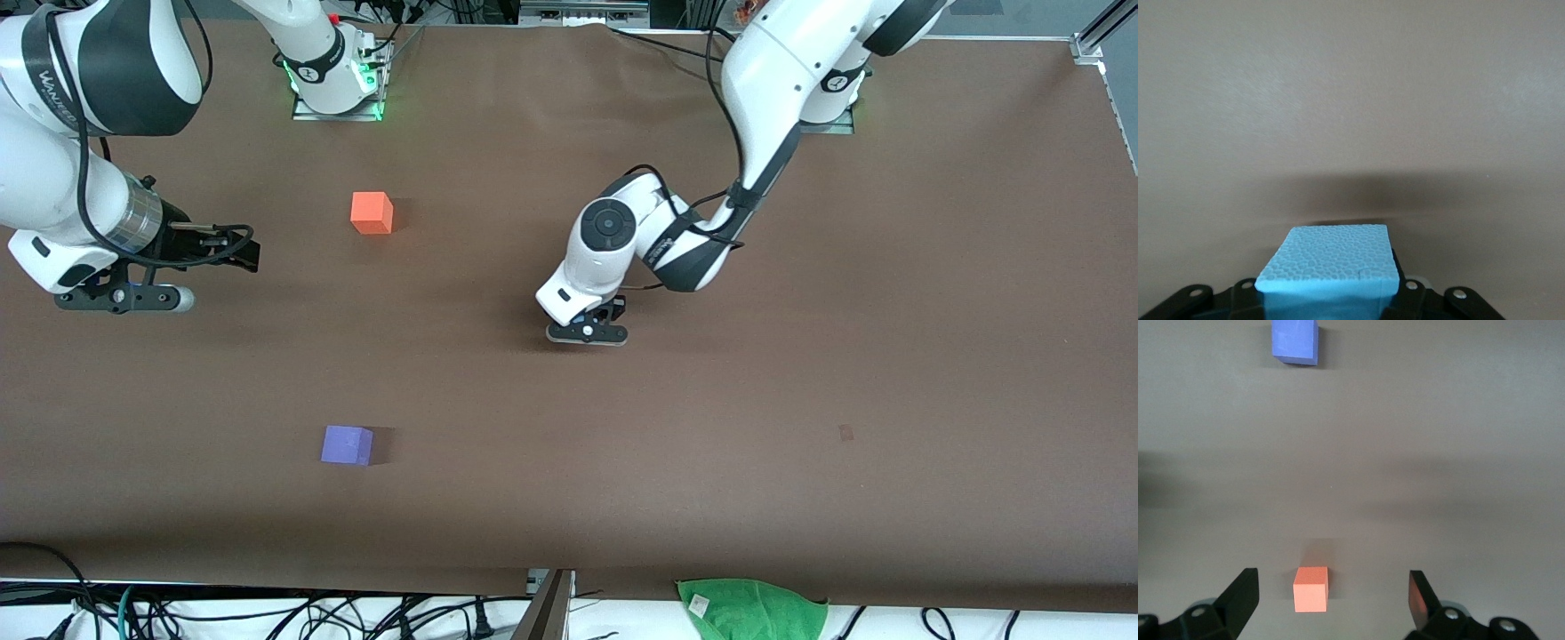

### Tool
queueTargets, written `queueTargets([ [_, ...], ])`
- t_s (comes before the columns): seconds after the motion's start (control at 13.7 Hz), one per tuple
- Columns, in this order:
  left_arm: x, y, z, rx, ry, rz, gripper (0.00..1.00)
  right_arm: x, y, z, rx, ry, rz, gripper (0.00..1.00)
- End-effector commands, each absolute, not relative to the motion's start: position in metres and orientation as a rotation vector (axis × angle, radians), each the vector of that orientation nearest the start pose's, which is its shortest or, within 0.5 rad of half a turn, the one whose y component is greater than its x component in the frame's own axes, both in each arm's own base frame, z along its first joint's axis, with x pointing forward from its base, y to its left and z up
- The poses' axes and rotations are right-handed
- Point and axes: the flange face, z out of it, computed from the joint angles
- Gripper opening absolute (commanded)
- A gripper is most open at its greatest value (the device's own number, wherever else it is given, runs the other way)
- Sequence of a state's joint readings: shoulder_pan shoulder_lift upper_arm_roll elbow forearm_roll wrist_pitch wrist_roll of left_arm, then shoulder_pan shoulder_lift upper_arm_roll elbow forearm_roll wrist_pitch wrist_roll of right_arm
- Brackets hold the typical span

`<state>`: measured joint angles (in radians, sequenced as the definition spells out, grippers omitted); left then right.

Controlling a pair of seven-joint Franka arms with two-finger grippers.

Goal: Place blue block between orange and purple blocks
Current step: 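Carry the blue cube toward the table middle and release it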

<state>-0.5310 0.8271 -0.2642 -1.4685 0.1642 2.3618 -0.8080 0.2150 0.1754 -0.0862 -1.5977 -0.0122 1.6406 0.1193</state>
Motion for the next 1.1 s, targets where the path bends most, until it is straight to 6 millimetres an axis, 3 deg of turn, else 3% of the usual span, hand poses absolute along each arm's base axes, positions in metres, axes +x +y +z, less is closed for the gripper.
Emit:
queueTargets([
  [0.0, 0.548, -0.494, 0.202, -3.238, 0.018, -0.109, 0.99, 0.597, 0.085, 0.519, -3.176, -0.037, 0.197, 0.99],
  [0.15, 0.556, -0.487, 0.216, -3.236, 0.004, -0.138, 1.00, 0.597, 0.084, 0.518, -3.178, -0.059, 0.207, 1.00],
  [0.29, 0.564, -0.477, 0.247, -3.232, -0.025, -0.151, 1.00, 0.597, 0.085, 0.518, -3.178, -0.094, 0.208, 0.99],
  [0.37, 0.567, -0.469, 0.269, -3.208, -0.019, -0.134, 1.00, 0.597, 0.086, 0.517, -3.175, -0.084, 0.208, 0.99],
  [0.58, 0.572, -0.431, 0.360, -3.121, -0.004, -0.085, 1.00, 0.597, 0.098, 0.517, -3.159, -0.121, 0.200, 1.00],
  [0.8, 0.584, -0.365, 0.437, -3.051, -0.082, -0.055, 1.00, 0.585, 0.142, 0.511, -3.143, -0.162, 0.243, 0.99],
  [0.88, 0.590, -0.339, 0.461, -3.040, -0.099, -0.044, 1.00, 0.586, 0.148, 0.500, -3.137, -0.122, 0.274, 0.99],
  [1.02, 0.600, -0.286, 0.505, -3.033, -0.066, -0.077, 1.00, 0.578, 0.186, 0.478, -3.075, -0.090, 0.300, 0.99],
])
